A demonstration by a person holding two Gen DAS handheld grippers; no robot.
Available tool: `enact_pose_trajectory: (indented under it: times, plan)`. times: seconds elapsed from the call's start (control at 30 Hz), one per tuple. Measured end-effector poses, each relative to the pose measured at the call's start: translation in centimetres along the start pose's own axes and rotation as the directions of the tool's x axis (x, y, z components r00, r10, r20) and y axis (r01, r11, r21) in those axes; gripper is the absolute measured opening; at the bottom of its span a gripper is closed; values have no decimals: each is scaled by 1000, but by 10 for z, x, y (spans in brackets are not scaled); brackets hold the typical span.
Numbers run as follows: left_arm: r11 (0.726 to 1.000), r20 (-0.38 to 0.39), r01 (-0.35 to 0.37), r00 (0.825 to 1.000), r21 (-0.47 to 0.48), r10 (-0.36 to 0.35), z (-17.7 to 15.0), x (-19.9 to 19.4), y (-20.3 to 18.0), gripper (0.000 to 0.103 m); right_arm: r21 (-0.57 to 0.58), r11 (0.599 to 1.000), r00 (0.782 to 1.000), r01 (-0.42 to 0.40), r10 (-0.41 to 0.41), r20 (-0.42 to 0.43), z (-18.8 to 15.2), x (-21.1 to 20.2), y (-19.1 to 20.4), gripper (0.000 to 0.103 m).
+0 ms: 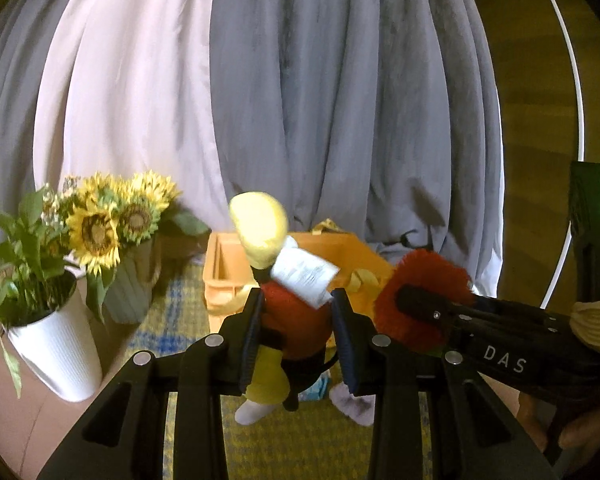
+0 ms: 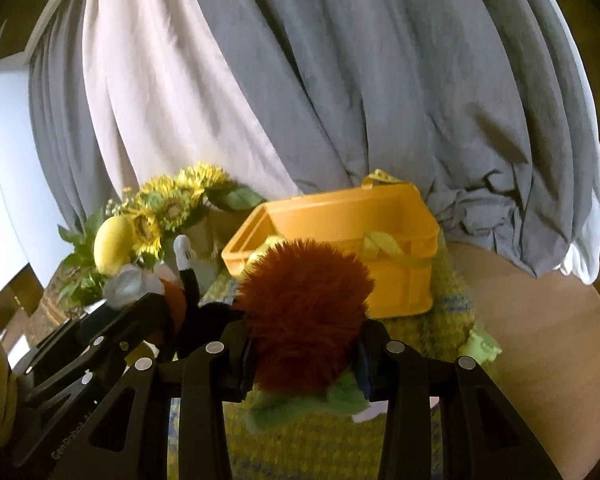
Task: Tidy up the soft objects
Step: 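Lift the Mickey plush and red pompom and carry them over the crate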
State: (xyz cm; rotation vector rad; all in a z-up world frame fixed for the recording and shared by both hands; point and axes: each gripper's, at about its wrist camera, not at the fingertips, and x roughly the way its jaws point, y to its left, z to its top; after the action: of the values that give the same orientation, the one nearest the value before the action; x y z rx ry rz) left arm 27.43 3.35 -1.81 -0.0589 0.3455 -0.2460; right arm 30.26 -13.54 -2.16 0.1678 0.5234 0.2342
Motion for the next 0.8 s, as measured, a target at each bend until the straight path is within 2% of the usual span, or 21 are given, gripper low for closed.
enact_pose_trajectory:
  times: [0.8]
  plan:
    - [998, 157, 8, 987, 58, -17, 62, 30, 5, 33, -36, 999, 987, 2, 4, 163, 62, 20, 1, 39]
